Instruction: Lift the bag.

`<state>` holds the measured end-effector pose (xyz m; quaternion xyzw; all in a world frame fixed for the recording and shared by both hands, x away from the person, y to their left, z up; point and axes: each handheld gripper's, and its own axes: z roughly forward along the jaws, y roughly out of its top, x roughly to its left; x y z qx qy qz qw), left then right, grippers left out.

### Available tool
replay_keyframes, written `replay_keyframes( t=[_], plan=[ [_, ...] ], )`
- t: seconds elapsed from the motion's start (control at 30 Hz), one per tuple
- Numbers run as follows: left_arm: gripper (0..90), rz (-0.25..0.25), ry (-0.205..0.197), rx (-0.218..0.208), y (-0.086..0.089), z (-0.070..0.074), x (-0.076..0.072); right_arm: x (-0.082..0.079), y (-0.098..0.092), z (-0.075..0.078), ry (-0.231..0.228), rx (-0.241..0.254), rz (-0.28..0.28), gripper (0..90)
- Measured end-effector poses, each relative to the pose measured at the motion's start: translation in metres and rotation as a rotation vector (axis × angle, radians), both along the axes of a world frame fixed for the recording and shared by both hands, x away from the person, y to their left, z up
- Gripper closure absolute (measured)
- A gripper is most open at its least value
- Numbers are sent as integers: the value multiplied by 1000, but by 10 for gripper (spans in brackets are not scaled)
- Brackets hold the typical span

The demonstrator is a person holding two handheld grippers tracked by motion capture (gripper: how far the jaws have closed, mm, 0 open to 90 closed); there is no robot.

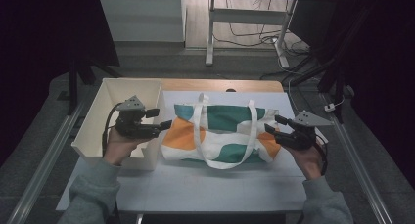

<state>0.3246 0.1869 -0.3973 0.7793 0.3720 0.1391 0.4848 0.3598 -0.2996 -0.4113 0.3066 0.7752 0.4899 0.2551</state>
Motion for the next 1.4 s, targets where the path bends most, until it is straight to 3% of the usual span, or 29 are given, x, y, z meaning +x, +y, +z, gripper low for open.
replay_keyframes(
  t=[0.3,0.6,1.0,1.4],
  plan=[
    [289,23,-14,-16,12,-13,-27,-15,-1,-12,5,-15,29,449],
    [201,63,-10,-15,22,-26,-49,-27,-8,-24,22,-24,30,446],
    [167,70,34,12,30,-50,-64,-47,-17,-48,53,-43,18,443],
    [165,82,97,26,35,-78,-73,-55,-23,-68,51,-113,12,440]
  ],
)
